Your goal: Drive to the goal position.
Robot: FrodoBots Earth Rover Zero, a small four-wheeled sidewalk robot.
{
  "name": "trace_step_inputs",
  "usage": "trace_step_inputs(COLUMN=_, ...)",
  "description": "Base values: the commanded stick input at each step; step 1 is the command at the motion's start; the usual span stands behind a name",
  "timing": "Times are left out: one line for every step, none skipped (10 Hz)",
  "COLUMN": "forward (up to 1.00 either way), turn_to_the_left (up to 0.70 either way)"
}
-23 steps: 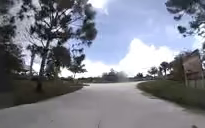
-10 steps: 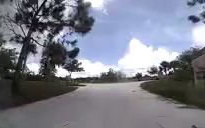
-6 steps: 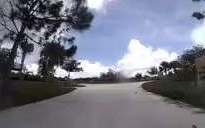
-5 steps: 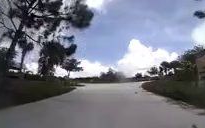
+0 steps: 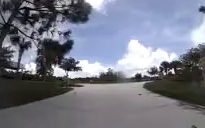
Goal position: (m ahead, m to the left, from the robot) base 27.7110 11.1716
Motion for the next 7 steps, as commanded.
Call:
trace_step_inputs(forward=0.85, turn_to_the_left=0.0)
trace_step_inputs(forward=0.85, turn_to_the_left=0.0)
trace_step_inputs(forward=0.85, turn_to_the_left=0.0)
trace_step_inputs(forward=0.85, turn_to_the_left=0.0)
trace_step_inputs(forward=0.85, turn_to_the_left=0.0)
trace_step_inputs(forward=0.85, turn_to_the_left=0.0)
trace_step_inputs(forward=0.85, turn_to_the_left=0.0)
